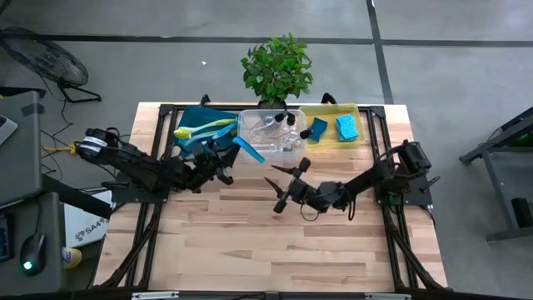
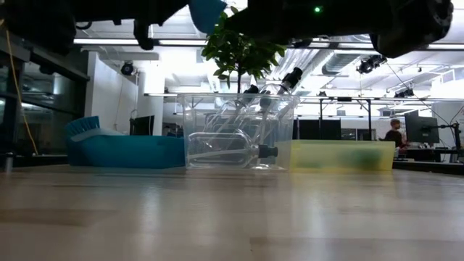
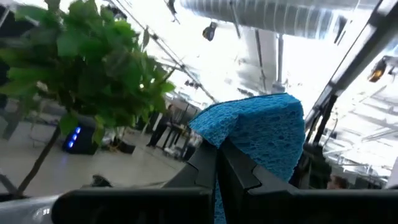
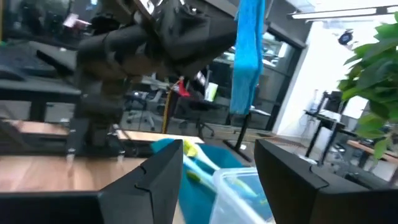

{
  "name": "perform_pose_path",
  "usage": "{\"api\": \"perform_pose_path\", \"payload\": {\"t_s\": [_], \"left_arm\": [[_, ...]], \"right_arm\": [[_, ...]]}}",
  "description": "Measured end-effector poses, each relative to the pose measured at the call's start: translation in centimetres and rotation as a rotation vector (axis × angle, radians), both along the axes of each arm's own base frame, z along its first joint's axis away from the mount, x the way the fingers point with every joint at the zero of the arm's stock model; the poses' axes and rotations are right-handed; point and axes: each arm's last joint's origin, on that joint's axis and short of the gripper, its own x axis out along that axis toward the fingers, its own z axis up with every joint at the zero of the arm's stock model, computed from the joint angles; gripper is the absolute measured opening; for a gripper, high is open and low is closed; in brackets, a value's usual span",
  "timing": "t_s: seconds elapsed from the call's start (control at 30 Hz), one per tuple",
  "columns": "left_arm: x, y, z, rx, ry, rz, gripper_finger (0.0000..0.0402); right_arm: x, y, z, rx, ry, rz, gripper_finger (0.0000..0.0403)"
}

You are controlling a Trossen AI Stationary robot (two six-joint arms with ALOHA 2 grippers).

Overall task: Pick & Place Kitchen Sink Supplies
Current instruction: Put the light blue sponge into the yellow bin

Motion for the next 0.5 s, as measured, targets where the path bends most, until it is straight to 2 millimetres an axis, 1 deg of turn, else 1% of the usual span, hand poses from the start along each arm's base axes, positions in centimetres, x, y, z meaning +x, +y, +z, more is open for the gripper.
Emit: {"api": "perform_pose_path", "payload": {"t_s": [0.1, 0.17, 0.33, 0.5], "left_arm": [[0.3, 0.4, -0.1, -0.019, -0.013, -0.002, 0.0], [0.6, 0.6, -0.2, -0.023, -0.02, -0.013, 0.0], [0.9, 0.5, 0.0, -0.02, -0.028, -0.032, 0.0], [0.9, 0.5, -0.1, -0.018, -0.023, -0.03, 0.0]], "right_arm": [[0.5, -0.6, 0.5, -0.007, -0.015, -0.02, 0.0193], [0.8, -1.0, 0.9, -0.014, -0.03, 0.001, 0.0193], [1.4, -2.1, 1.4, -0.01, -0.048, -0.039, 0.0193], [1.8, -2.8, 1.9, -0.022, -0.079, 0.009, 0.0193]]}}
